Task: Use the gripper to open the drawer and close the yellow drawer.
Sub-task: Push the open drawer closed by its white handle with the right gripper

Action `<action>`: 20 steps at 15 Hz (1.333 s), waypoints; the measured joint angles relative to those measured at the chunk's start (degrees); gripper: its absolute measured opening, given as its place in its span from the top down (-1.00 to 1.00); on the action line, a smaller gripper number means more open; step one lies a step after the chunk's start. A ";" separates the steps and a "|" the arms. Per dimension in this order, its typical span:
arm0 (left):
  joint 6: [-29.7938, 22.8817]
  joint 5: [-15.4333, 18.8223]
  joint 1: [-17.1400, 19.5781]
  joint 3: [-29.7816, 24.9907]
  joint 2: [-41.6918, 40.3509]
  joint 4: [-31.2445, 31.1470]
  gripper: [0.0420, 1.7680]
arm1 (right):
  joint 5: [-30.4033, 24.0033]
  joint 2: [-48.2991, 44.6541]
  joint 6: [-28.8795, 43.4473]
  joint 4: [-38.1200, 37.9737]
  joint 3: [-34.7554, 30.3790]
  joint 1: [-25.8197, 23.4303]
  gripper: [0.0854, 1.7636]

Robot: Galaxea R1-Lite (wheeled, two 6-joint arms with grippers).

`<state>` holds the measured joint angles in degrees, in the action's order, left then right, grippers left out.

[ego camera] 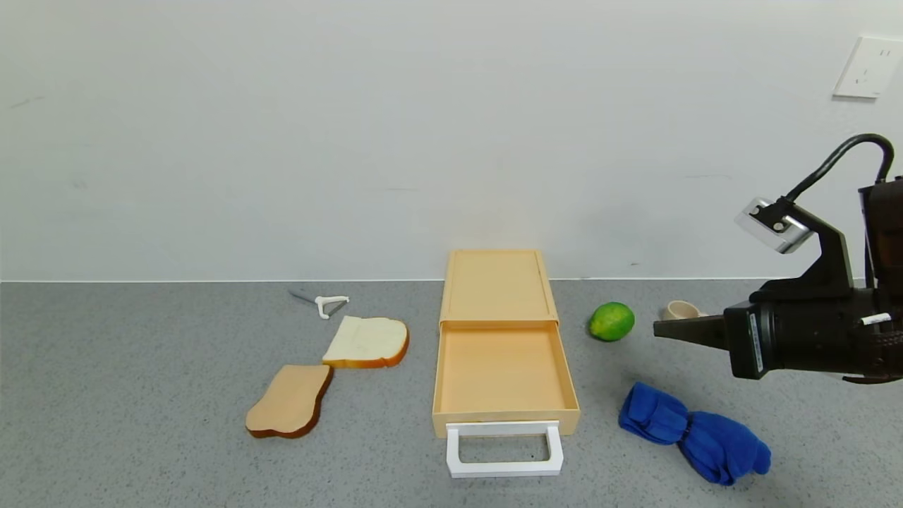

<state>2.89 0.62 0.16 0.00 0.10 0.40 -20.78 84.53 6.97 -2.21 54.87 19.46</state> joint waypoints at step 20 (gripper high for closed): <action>-0.02 -0.02 0.00 0.00 0.00 0.01 -0.94 | 20.97 11.01 11.59 1.17 1.16 20.86 0.96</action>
<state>2.86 0.60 0.16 0.00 0.10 0.41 0.18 95.54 18.57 -1.04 56.03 40.31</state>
